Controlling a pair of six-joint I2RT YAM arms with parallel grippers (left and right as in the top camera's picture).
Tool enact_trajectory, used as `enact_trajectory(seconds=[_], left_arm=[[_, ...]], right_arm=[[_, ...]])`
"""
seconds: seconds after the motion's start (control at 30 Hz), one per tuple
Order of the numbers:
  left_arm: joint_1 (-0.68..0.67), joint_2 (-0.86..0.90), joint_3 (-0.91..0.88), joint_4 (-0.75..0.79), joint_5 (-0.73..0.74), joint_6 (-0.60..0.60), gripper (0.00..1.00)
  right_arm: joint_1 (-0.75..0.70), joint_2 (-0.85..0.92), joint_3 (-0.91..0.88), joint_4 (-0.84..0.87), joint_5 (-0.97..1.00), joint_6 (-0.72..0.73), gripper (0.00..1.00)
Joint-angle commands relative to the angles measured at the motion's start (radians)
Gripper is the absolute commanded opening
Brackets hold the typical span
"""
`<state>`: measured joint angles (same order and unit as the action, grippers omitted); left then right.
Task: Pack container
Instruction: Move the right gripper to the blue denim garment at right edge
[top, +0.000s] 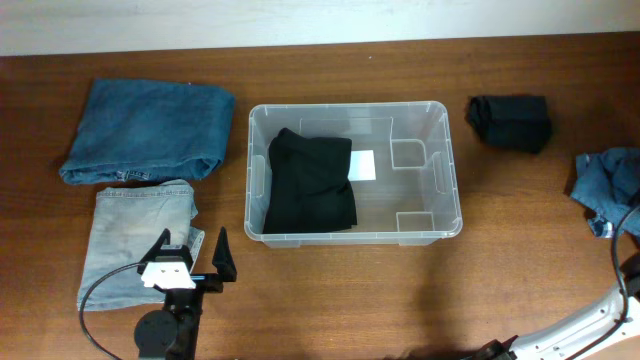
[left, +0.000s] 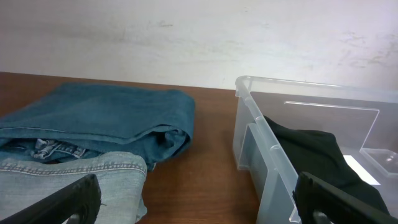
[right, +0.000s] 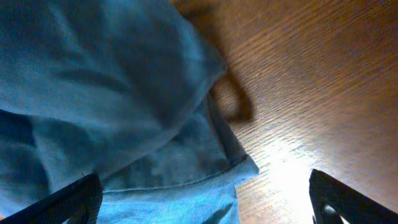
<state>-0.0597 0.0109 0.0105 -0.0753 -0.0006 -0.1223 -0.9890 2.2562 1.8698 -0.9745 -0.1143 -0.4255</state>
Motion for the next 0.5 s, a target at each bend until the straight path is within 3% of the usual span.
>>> enact_trajectory(seconds=[0.0,0.47], left_arm=[[0.004,-0.004,-0.002,-0.008,0.001,0.016,0.99],[0.004,-0.004,-0.002,-0.008,0.001,0.016,1.00]], right_arm=[[-0.013,0.047,-0.002,-0.012,-0.130,-0.061,0.99],[0.064,0.095,-0.002,-0.013,-0.205,-0.147,0.99]])
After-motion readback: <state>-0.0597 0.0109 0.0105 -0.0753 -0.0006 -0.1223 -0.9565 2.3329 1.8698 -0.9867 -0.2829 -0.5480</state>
